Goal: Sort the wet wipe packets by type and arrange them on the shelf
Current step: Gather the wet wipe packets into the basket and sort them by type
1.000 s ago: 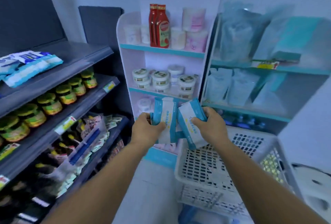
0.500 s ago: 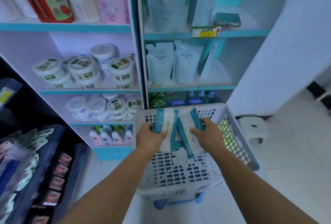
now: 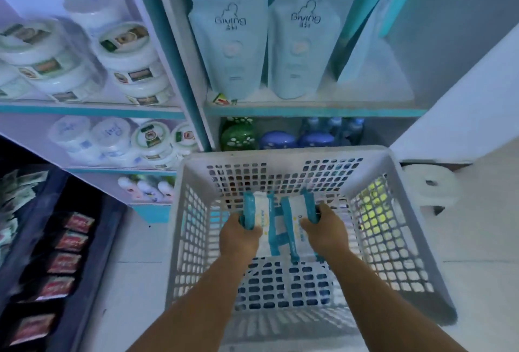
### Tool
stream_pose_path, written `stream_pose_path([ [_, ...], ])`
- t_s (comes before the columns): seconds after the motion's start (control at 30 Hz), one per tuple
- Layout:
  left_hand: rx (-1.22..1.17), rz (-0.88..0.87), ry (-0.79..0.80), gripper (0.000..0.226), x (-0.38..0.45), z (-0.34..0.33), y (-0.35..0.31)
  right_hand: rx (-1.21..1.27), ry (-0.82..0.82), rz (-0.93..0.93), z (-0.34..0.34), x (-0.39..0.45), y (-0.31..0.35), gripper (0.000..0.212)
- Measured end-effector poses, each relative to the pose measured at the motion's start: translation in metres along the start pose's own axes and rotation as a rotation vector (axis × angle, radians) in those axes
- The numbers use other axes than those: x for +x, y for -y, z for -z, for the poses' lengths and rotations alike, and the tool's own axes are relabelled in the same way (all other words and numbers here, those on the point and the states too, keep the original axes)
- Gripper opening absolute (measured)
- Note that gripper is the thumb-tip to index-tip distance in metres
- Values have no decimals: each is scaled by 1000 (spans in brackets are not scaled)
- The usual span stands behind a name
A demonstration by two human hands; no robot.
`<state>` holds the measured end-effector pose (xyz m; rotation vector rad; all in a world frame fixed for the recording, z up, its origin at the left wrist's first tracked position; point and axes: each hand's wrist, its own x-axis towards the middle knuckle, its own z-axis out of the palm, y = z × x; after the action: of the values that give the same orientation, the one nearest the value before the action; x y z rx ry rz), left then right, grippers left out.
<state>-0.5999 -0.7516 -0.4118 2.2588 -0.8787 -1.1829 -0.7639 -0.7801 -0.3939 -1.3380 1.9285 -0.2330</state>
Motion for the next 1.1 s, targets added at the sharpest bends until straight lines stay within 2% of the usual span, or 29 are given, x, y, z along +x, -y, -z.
stream_pose_path([
  [0.17,-54,129,-21,25,29,-53,16,-10,47,-23,-34,49,-31,19],
  [0.43,-107,96,-63,34,72,-94,24,67,60,24,-63,107,-52,28],
  [0.5,-31,67,-11,41,76,-97,27,39,140,-1,-69,115,-57,37],
  [0.57,77,35,36,49,78,-97,30,22,220,-23,-74,118,-62,56],
  [0.63,252,-27,66,56,76,-91,30,-38,262,-4,-76,120,-71,78],
  [0.7,489,-99,88,64,69,-83,27,-119,272,49,-74,120,-74,89],
  [0.77,682,-169,114,74,58,-74,22,-274,284,121,-60,105,-61,89],
  [0.87,834,-277,100,74,38,-58,11,-481,310,239,-36,79,-36,84],
  [1.1,837,-398,-15,66,-23,13,-13,-595,250,526,5,12,28,64],
])
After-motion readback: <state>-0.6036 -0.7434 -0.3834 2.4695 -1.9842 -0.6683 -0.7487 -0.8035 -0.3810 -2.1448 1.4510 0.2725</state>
